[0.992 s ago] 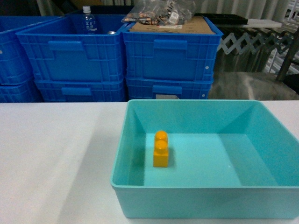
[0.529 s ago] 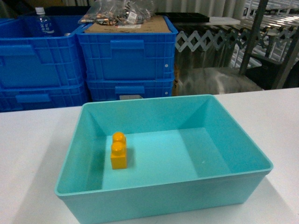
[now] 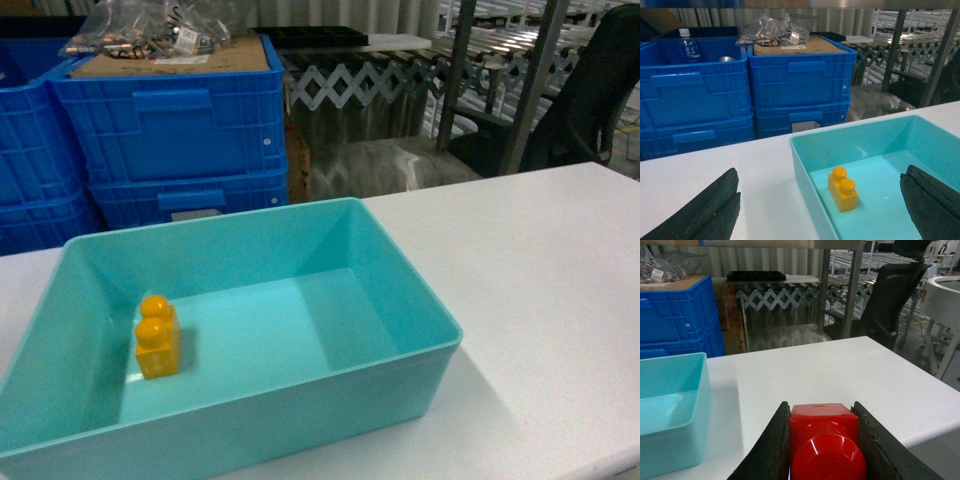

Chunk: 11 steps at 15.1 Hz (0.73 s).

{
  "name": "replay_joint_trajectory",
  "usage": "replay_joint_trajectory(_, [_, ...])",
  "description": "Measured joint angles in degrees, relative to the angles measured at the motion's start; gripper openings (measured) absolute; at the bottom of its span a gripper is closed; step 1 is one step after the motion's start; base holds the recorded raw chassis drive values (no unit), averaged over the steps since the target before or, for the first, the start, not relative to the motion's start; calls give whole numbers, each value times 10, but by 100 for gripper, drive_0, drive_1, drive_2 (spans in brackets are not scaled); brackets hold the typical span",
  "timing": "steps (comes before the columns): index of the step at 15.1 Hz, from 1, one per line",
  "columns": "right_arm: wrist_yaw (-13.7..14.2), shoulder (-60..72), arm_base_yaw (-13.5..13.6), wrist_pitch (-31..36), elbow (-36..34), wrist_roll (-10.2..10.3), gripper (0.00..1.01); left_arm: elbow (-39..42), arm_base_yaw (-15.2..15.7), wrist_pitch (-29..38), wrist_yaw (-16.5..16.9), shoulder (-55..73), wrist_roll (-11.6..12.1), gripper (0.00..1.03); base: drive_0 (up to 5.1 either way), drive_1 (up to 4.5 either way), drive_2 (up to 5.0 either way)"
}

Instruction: Pick red block from blue box to shelf

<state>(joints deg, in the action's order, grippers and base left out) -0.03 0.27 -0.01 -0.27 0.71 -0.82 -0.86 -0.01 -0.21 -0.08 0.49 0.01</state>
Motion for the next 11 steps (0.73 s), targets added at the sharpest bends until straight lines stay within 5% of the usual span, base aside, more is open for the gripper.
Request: replay_joint_trajectory(11, [0, 0, 0, 0, 0, 0, 28, 0, 0, 0, 0, 0, 0, 98, -154, -154, -154])
